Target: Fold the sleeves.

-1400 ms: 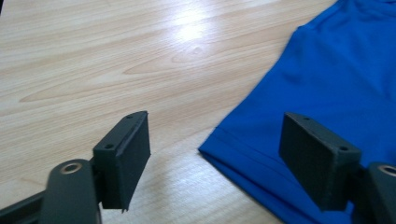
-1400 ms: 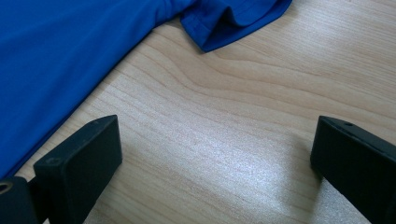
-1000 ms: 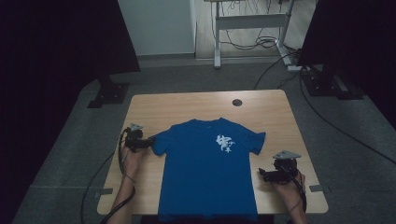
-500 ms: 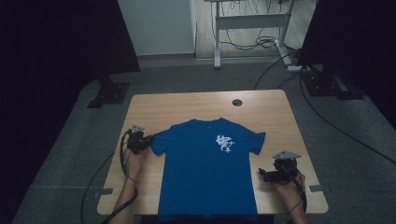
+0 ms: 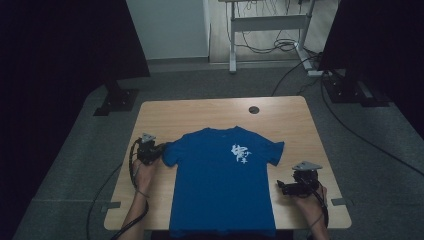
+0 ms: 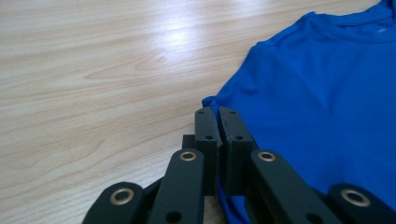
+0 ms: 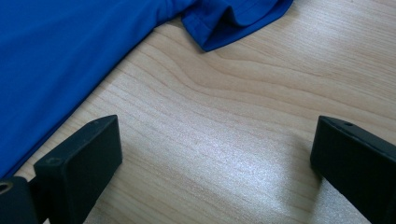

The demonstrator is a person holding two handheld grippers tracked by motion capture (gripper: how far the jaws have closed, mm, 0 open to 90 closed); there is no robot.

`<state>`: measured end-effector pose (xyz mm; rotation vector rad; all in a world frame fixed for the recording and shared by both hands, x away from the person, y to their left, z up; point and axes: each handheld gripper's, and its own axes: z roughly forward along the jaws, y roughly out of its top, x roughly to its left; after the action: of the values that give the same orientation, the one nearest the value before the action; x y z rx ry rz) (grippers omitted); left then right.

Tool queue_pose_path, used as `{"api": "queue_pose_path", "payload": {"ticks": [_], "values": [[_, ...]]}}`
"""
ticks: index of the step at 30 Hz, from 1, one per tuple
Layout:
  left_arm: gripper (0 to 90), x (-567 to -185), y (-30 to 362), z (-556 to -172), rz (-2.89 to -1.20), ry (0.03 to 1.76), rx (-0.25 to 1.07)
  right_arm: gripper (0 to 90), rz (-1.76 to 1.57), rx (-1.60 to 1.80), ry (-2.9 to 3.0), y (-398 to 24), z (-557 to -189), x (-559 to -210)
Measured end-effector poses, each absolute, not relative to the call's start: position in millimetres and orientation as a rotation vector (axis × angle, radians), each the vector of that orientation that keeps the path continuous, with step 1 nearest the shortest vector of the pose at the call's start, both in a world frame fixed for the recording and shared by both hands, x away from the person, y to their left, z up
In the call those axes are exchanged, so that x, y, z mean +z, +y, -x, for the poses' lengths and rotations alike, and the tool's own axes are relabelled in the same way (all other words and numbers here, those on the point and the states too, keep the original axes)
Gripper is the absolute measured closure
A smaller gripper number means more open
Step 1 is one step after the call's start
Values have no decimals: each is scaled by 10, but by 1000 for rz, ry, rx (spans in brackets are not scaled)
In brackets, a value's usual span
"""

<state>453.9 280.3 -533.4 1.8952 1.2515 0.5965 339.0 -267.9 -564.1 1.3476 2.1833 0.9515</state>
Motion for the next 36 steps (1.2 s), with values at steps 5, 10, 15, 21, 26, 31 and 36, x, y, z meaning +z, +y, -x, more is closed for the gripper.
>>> {"api": "queue_pose_path", "payload": {"ticks": [5, 10, 15, 21, 26, 31, 36], "values": [[872, -5286, 2709, -4500, -1898, 1221, 605, 17, -1347, 952, 2184, -2679, -3391, -5641], [872, -5232, 2594, -4462, -1894, 1187, 609, 16, -1347, 951, 2184, -2679, -3391, -5641], [872, -5188, 2442, -4437, -1903, 1143, 608, 17, -1347, 952, 2183, -2679, -3391, -5641], [872, -5167, 2264, -4399, -1915, 1085, 601, 17, -1347, 952, 2183, -2678, -3391, -5642], [871, -5147, 2091, -4379, -1944, 1041, 608, 17, -1347, 951, 2184, -2679, -3390, -5641], [871, -5159, 1936, -4382, -1969, 1013, 596, 17, -1346, 953, 2184, -2678, -3390, -5642], [871, -5172, 1803, -4405, -1993, 999, 585, 17, -1345, 953, 2184, -2678, -3390, -5642]]}}
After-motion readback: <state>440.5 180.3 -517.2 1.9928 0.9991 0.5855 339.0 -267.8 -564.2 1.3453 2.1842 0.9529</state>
